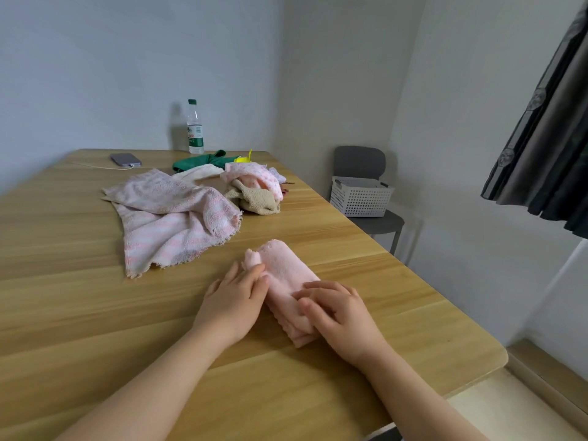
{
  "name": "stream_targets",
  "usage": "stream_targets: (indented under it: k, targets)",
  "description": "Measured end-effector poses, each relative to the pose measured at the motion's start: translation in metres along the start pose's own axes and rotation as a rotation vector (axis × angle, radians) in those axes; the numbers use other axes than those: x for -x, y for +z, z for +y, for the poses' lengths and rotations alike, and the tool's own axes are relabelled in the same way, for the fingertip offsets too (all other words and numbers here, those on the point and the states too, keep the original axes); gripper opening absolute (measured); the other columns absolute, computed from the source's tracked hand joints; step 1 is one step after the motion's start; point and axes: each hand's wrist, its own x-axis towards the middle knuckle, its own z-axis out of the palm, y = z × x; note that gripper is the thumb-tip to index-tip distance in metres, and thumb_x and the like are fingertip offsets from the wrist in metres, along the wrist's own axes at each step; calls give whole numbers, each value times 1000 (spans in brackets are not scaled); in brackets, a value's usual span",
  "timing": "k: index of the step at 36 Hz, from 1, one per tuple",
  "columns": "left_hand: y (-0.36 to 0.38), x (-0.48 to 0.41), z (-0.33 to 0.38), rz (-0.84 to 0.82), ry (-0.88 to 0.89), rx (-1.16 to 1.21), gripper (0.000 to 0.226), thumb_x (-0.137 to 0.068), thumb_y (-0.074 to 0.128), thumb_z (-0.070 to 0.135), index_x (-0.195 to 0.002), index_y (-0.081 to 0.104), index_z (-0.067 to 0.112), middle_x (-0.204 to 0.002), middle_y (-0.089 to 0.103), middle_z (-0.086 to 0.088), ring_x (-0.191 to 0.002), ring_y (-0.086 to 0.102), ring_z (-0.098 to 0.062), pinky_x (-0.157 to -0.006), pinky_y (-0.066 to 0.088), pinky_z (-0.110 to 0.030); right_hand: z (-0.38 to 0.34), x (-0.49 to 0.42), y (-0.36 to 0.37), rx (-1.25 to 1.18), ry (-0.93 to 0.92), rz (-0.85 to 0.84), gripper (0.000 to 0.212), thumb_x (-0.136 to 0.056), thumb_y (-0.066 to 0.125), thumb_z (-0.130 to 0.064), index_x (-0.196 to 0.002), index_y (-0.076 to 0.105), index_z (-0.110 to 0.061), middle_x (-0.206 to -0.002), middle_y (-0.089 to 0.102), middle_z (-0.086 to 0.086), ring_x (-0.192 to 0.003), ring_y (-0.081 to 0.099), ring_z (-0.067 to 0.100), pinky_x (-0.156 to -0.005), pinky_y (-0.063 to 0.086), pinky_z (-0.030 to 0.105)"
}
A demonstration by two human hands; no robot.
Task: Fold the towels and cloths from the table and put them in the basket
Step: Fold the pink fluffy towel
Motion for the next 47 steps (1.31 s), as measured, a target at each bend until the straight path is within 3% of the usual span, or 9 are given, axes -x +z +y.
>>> stream_targets:
  k: [10,14,19,24,29,33,37,41,47]
  targets:
    - [14,-17,-2,26,-163,-225,69,-93,16,61,-149,13,21,-156,17,2,-145,9,-16,-114,10,-35,0,2,9,236,-101,89,27,-66,57,-52,-67,59,-25,-111,62,-14,-110,40,4,-86,27,23]
    - [15,-17,-1,46,-181,-232,67,-93,16,60,-149,14,23,-156,20,2,-144,12,-17,-113,11,-35,-3,-4,-1,-23,167,-34,45,-69,47,-59,-83,70,-23,-125,44,-21,-117,34,2,-95,26,25]
    - [13,-13,-1,71,-153,-179,65,-93,20,60,-148,14,25,-152,29,1,-142,19,-19,-112,14,-36,-1,-14,-10,-166,512,40,31,-89,55,-33,-118,60,-22,-116,60,-7,-101,56,8,-86,41,22]
    - [11,-9,3,174,-130,-42,39,-92,38,55,-121,36,29,-115,59,1,-110,52,-26,-92,36,-36,5,-40,-15,-183,695,-109,51,-83,59,-45,-120,58,-11,-114,64,4,-107,59,23,-91,49,36]
    - [13,-12,5,237,-46,-14,12,-95,43,40,-95,41,28,-72,48,17,-77,49,-18,-79,36,-32,11,-66,-12,-118,661,-322,51,-76,63,-55,-89,65,-5,-82,67,4,-82,62,22,-78,49,38]
    - [13,-21,8,214,-87,71,13,-97,43,31,-108,50,29,-88,51,23,-95,53,-16,-102,35,-37,19,-82,-6,-173,640,-425,36,-77,61,-51,-79,55,-15,-79,59,0,-78,56,19,-70,43,31]
    - [12,-23,7,172,-113,238,6,-93,47,40,-90,47,45,-88,54,30,-97,55,-7,-108,31,-41,27,-88,-11,-302,623,-391,27,-83,60,-39,-79,52,-14,-78,57,-1,-75,54,18,-69,43,34]
    - [13,-39,29,41,-141,343,11,-92,44,43,-92,43,54,-100,47,37,-95,42,22,-113,21,-38,34,-90,-29,-548,796,-381,28,-85,61,-32,-101,55,-11,-98,65,6,-92,63,23,-84,53,41]
    - [-6,-82,101,-229,-228,805,22,-92,53,31,-104,48,49,-113,55,19,-105,53,2,-76,41,-12,36,-98,-85,-936,1076,-67,29,-84,64,-19,-108,57,-4,-102,69,18,-92,69,30,-81,57,44]
